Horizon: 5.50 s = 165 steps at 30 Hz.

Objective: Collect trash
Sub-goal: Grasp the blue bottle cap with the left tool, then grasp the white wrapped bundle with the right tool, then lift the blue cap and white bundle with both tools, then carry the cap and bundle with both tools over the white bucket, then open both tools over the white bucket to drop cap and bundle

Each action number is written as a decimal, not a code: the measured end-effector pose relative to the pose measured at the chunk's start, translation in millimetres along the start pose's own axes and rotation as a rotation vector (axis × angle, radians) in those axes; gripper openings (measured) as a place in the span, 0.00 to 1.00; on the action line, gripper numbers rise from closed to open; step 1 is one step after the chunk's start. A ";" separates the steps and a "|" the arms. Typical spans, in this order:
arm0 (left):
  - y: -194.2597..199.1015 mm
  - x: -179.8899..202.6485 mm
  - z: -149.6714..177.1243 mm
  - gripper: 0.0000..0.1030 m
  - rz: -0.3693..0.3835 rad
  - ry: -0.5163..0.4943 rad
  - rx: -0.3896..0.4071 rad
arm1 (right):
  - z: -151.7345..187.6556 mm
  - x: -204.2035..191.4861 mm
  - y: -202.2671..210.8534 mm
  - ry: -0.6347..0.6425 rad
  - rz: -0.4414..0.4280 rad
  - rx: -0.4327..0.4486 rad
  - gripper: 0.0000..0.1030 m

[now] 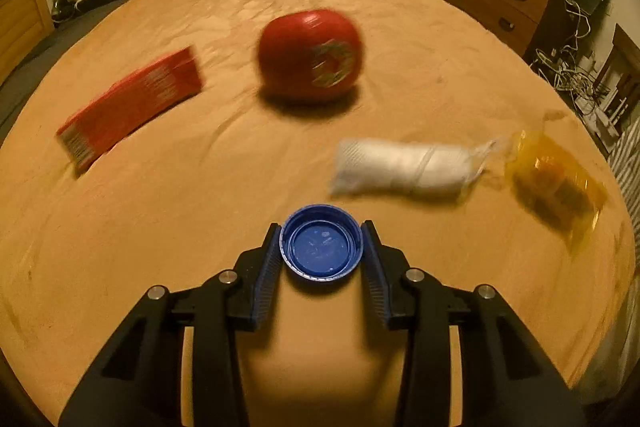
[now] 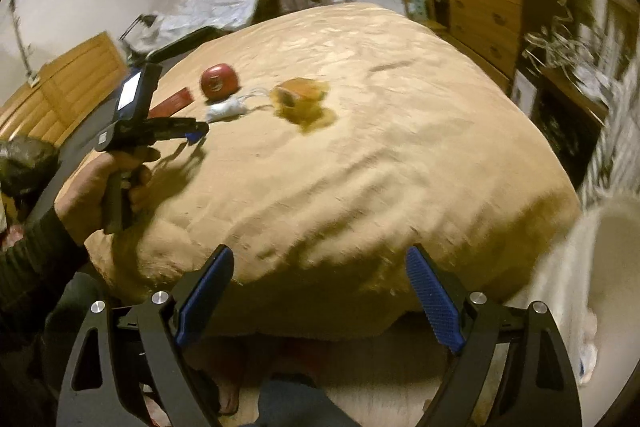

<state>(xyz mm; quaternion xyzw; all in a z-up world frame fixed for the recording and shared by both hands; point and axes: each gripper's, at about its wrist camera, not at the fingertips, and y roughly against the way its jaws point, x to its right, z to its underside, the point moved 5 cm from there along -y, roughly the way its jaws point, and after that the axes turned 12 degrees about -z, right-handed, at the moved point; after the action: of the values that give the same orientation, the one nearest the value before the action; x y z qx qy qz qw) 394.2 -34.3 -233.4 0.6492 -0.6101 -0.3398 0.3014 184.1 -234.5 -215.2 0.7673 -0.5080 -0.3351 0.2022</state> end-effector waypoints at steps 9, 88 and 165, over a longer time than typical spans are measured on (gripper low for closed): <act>6.0 -68.0 26.9 0.41 0.038 -0.042 -0.030 | -46.6 -58.0 -83.3 0.273 -0.097 -0.148 0.85; 258.1 -13.3 65.5 0.38 -0.053 0.038 0.539 | -68.8 -208.7 54.3 0.282 0.073 0.422 0.28; 244.9 444.2 133.8 0.38 0.433 -0.642 0.236 | 71.9 260.0 294.7 -0.339 0.502 0.003 0.29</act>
<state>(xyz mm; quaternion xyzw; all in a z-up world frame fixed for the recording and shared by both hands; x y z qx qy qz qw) 153.0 -492.1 -147.3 0.3964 -0.8307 -0.3818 0.0836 9.9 -588.8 -153.6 0.5510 -0.7087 -0.3974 0.1900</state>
